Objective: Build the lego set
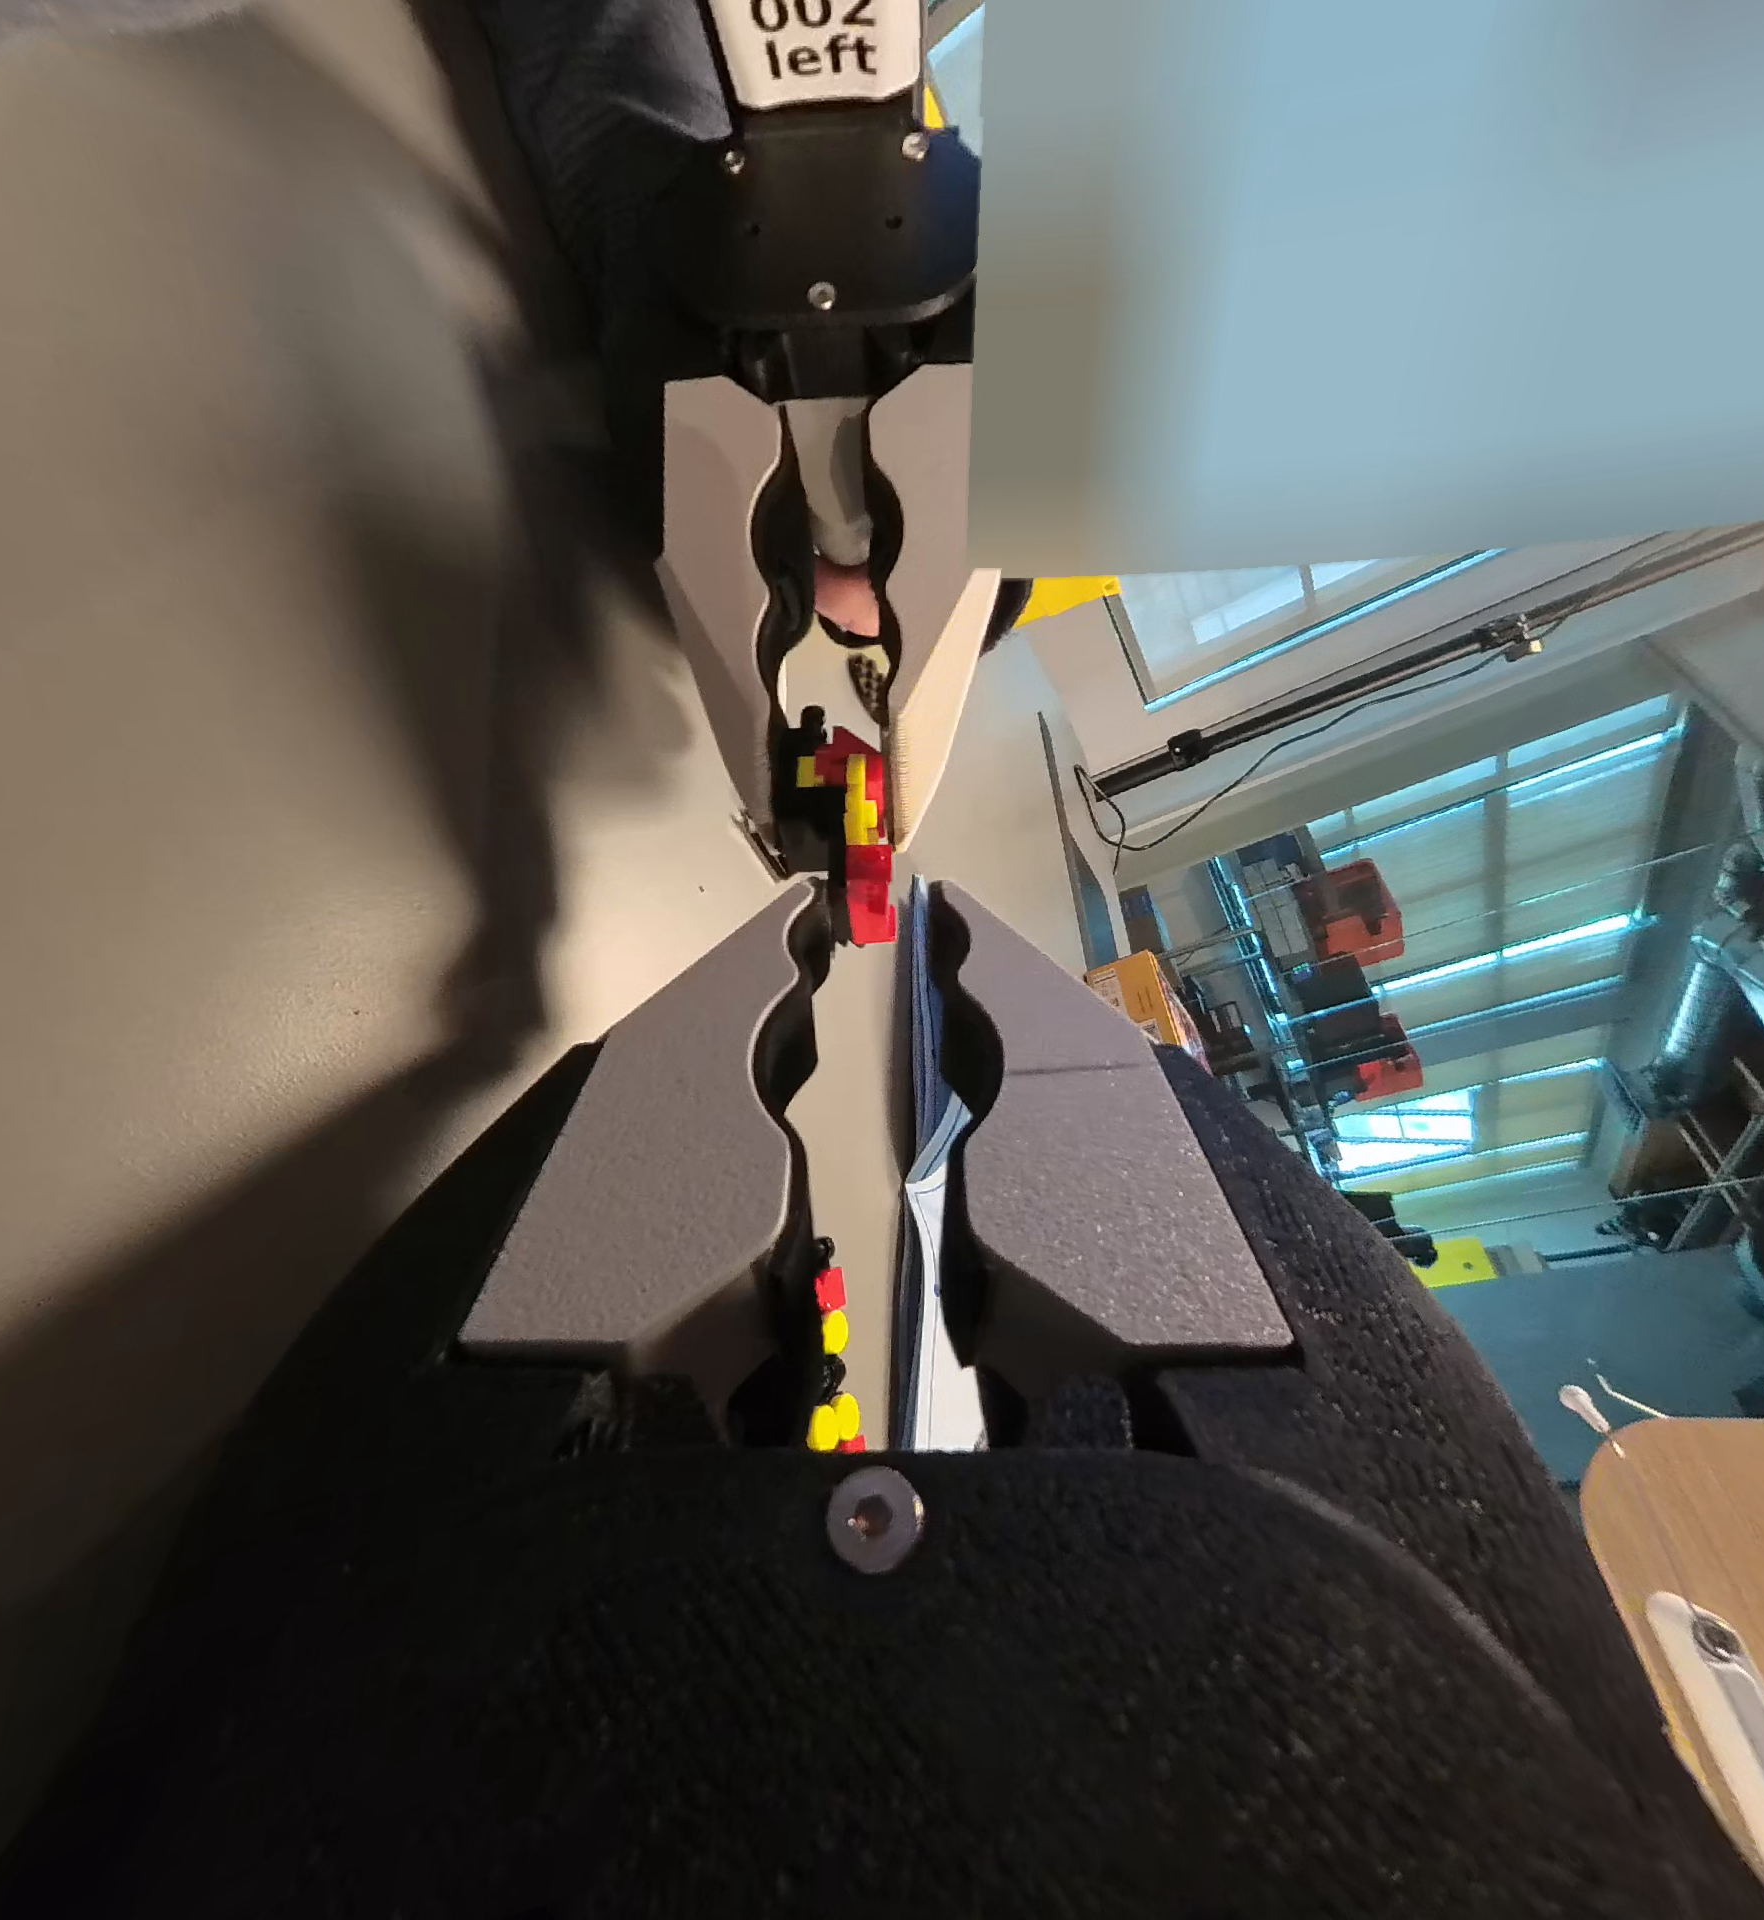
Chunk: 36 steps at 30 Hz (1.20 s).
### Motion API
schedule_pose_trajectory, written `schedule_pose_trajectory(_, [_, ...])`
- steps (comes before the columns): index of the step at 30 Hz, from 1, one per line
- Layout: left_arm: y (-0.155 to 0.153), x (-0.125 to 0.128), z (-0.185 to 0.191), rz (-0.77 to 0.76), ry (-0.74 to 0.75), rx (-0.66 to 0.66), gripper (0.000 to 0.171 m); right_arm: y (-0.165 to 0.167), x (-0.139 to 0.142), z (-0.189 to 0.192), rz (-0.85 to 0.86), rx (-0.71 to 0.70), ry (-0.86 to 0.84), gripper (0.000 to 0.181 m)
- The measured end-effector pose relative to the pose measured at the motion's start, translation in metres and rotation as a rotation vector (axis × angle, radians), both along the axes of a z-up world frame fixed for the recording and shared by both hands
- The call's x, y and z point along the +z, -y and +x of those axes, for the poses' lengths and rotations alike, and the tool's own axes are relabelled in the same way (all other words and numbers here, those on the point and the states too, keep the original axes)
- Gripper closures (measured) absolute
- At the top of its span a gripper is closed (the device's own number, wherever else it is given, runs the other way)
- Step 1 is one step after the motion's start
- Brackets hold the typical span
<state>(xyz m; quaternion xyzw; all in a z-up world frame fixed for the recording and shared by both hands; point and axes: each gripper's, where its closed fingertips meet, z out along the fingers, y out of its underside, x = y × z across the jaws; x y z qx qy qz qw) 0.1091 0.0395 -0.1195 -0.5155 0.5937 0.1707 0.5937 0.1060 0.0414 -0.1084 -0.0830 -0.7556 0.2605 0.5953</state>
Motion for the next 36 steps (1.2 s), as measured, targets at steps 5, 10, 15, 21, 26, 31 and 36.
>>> schedule_pose_trajectory(5, [-0.001, -0.001, 0.000, -0.011, 0.004, -0.004, 0.152, 0.000, -0.001, 0.000, -0.006, 0.005, 0.008, 0.165])
schedule_pose_trajectory(10, [-0.002, -0.002, 0.000, -0.017, 0.006, -0.004, 0.152, 0.001, -0.005, 0.000, -0.002, 0.011, 0.034, 0.170])
schedule_pose_trajectory(15, [-0.003, 0.000, 0.000, -0.010, 0.007, -0.002, 0.152, 0.000, -0.004, 0.000, -0.019, 0.012, 0.041, 0.173])
schedule_pose_trajectory(21, [-0.003, -0.003, 0.000, -0.035, 0.007, -0.006, 0.152, 0.001, -0.008, 0.001, -0.077, 0.016, 0.098, 0.173])
schedule_pose_trajectory(26, [-0.007, -0.001, -0.003, 0.001, -0.014, 0.026, 0.152, -0.001, 0.005, 0.002, -0.081, 0.011, 0.003, 0.144])
schedule_pose_trajectory(31, [-0.017, 0.015, -0.017, 0.175, -0.106, 0.170, 0.152, -0.005, 0.012, 0.004, -0.061, -0.022, -0.052, 0.135])
schedule_pose_trajectory(36, [-0.021, 0.018, -0.021, 0.245, -0.170, 0.213, 0.152, -0.008, 0.014, -0.002, 0.142, -0.149, -0.140, 0.146])
